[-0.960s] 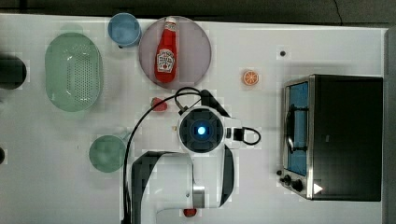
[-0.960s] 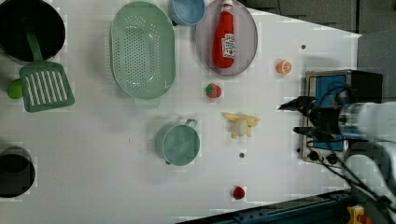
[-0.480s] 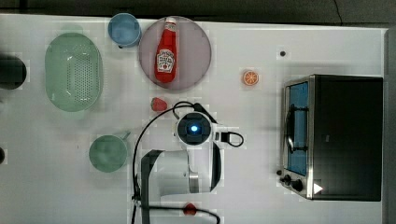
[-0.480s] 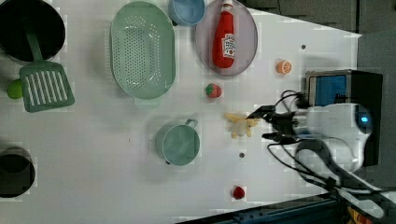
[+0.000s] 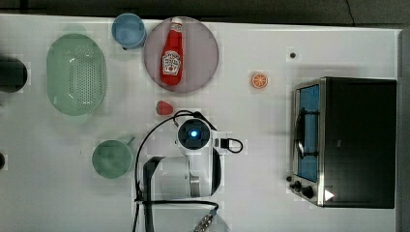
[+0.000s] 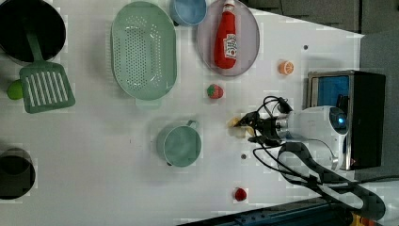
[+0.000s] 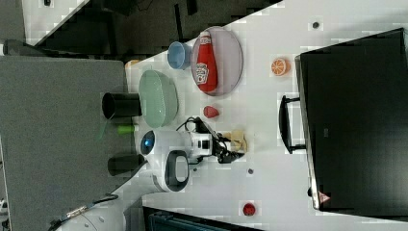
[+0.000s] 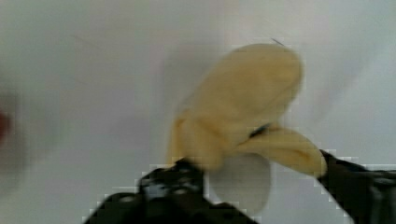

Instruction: Pick banana from table and place on oven.

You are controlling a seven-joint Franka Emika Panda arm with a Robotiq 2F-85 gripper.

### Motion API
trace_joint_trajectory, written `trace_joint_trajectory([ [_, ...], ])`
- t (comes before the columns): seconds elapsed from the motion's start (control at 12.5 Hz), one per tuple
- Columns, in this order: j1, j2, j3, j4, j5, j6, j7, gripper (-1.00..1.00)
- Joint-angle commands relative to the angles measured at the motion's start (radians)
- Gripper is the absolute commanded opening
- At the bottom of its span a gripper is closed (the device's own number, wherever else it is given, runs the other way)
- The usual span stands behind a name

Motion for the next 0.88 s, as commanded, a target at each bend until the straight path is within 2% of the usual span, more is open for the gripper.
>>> trace_joint_trajectory([
  [0.08, -0.013, -0.004, 0.020, 0.006, -0.014, 0.061, 0.022, -0.05],
  [0.24, -0.014, -0.004, 0.020, 0.007, -0.014, 0.067, 0.022, -0.48],
  [0.56, -0.014, -0.073, 0.021, 0.027, -0.014, 0.067, 0.022, -0.51],
  [0.72, -0.014, -0.180, 0.020, 0.035, -0.013, 0.039, 0.022, -0.51],
  [0.88, -0.016, -0.309, 0.015, 0.058, -0.013, -0.069, 0.022, -0.51],
])
